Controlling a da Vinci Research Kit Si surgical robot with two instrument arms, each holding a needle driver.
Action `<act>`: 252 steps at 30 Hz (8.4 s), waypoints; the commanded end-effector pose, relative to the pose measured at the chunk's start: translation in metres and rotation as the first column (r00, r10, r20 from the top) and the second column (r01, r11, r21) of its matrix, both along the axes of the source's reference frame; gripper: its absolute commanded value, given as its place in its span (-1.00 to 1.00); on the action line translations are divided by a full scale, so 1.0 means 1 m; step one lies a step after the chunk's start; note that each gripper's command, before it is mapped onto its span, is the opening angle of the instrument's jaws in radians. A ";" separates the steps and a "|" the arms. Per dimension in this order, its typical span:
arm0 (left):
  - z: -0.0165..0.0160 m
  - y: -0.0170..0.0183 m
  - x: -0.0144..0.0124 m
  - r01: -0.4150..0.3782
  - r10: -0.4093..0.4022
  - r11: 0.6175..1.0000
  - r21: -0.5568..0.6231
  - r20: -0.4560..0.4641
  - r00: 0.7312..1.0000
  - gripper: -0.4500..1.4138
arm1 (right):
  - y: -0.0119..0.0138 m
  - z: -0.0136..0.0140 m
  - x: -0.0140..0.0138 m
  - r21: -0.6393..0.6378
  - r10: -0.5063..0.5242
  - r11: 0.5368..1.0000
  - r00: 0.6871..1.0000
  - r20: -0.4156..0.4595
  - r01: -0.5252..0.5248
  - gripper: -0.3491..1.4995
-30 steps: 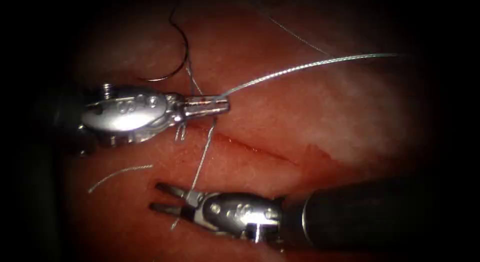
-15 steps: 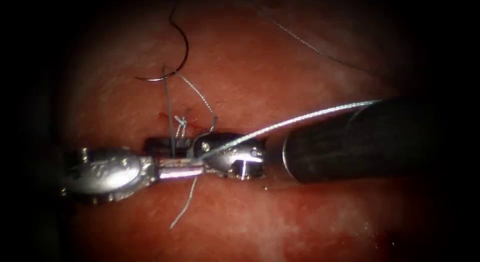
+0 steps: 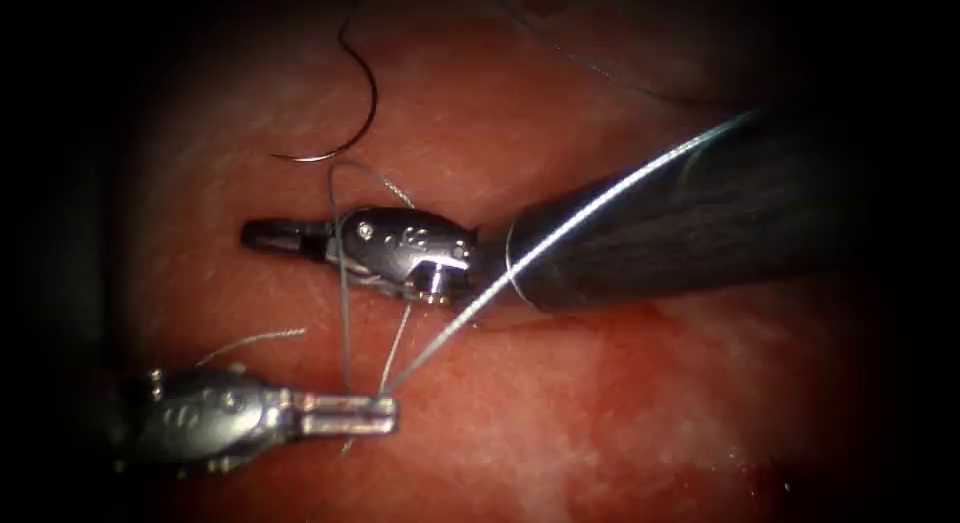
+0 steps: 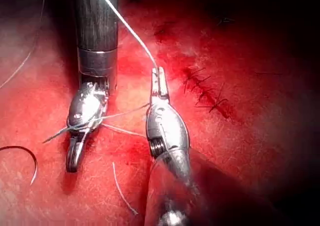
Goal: Wound Closure
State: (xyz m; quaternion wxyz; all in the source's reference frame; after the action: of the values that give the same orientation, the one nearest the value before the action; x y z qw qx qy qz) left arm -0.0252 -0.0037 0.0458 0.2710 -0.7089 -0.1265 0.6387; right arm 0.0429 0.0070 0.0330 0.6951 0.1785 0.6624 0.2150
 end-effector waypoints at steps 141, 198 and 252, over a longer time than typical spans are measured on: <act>0.0054 -0.0155 0.0095 0.062 -0.056 0.985 0.158 -0.042 0.998 -1.00 | 0.0001 0.0014 -0.0103 -0.045 -0.566 0.804 0.787 0.245 0.592 -1.00; 0.0001 -0.0264 0.0127 0.006 0.000 0.984 0.180 -0.037 0.999 -1.00 | -0.0011 0.0061 -0.0170 0.885 0.380 0.216 0.871 0.312 -0.412 -1.00; -0.0112 -0.0130 0.0070 -0.073 0.071 0.989 0.125 0.016 0.997 -1.00 | -0.0014 -0.0004 -0.0165 0.102 0.273 0.948 0.935 0.225 -0.302 0.85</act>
State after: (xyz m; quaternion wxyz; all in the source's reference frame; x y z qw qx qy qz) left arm -0.0183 -0.0148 0.0343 0.2877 -0.6916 -0.1929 0.6338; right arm 0.0260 0.0068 0.0319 0.7138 0.0944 0.5899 0.3655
